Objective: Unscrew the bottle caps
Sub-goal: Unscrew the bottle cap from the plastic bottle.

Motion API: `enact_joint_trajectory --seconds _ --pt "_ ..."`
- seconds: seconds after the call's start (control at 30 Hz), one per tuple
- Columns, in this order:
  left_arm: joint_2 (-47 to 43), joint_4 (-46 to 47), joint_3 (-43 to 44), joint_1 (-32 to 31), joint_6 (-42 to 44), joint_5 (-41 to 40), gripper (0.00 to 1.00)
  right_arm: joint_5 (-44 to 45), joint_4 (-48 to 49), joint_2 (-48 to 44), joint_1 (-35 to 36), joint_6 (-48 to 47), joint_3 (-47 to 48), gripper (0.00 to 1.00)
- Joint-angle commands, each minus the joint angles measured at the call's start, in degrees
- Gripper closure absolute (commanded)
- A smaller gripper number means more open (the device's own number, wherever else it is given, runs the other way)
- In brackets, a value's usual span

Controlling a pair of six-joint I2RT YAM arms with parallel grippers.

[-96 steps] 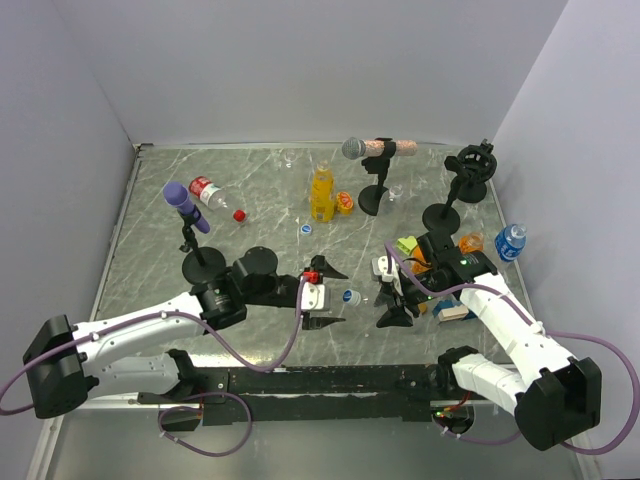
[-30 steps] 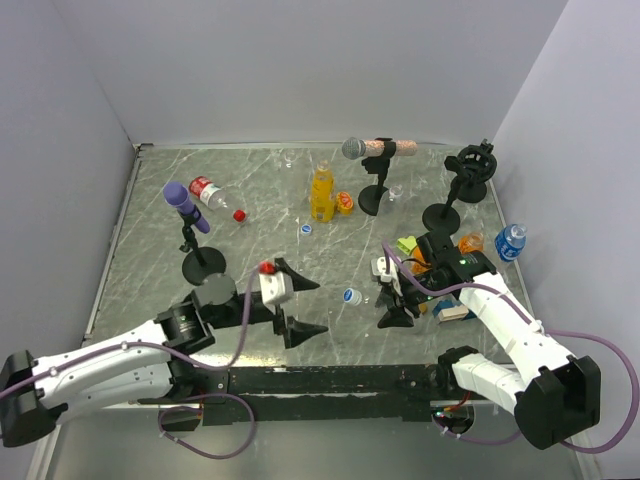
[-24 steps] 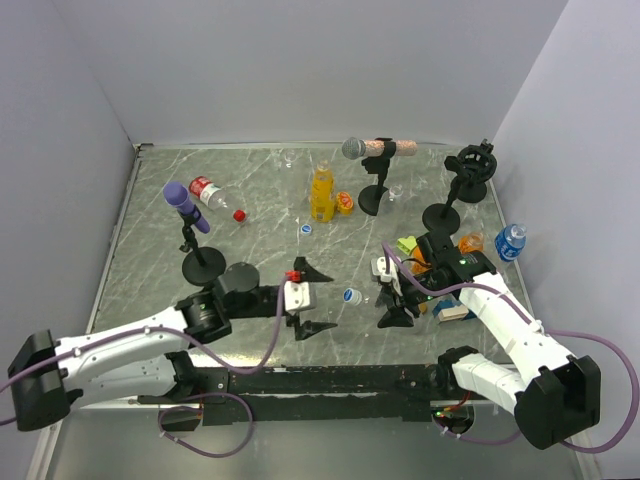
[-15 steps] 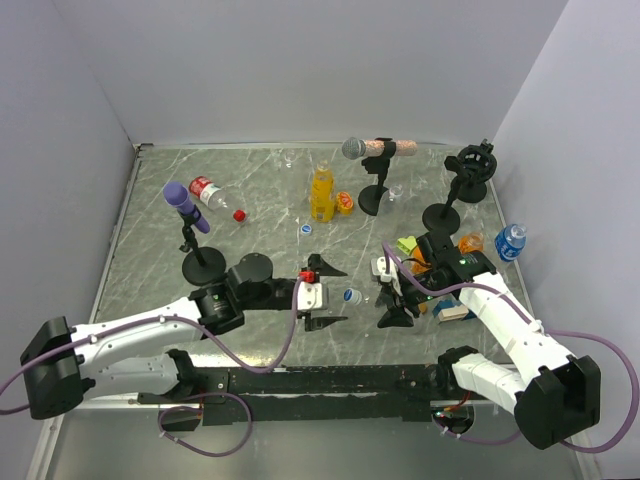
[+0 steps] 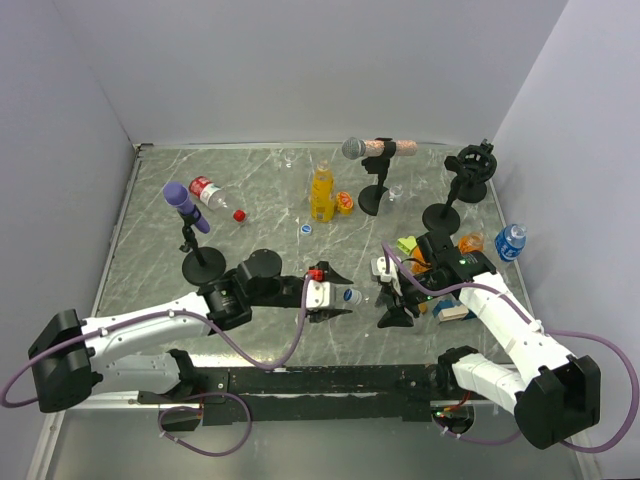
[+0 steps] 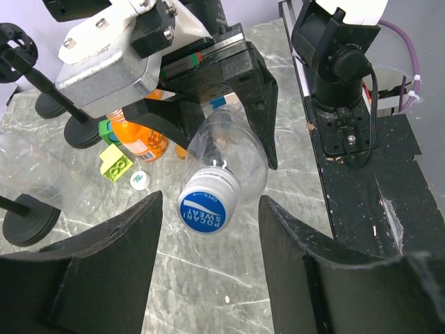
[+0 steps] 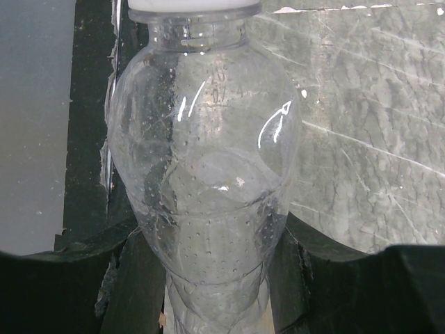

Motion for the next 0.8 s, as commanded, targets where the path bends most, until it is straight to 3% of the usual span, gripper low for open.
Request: enact_joint_trajectory --seconds 0.0,0.13,0.2,0.37,0.43,0.5,0.67,0.77 --pt "0.8 0.5 2.9 0.0 -0.1 2.4 0.41 -1.6 1.1 0.0 0.4 -1.6 0.1 0.81" --pt "1.5 -0.3 3.7 0.0 -0.4 2.4 0.56 -1.5 1.0 0.0 0.4 -1.6 0.1 0.81" --pt "1.6 -0.9 4.0 0.0 -0.9 2.4 0.73 -1.5 1.1 0.0 0.4 -1.6 0.1 0.81" --pt "1.4 -3.6 6.1 0.0 -7.7 2.7 0.99 -1.5 1.1 0.0 0.4 -1.6 0.1 0.81" --pt "1.4 -4.5 8.0 0.0 -16.1 1.2 0.99 -1.4 1.1 0.0 0.4 -1.6 0.1 0.81" --pt "2.0 -6.7 10.9 -0.1 -30.8 -2.3 0.99 -1.3 1.1 0.0 0.4 -1.5 0.1 0.81" --pt "5.1 -23.0 20.4 -0.3 -62.2 -7.9 0.99 -1.5 1.0 0.4 0.4 -1.7 0.2 0.81" --pt "5.3 -24.4 22.2 -1.9 -73.0 -8.8 0.99 -1.5 1.1 0.8 0.6 -1.7 0.2 0.81"
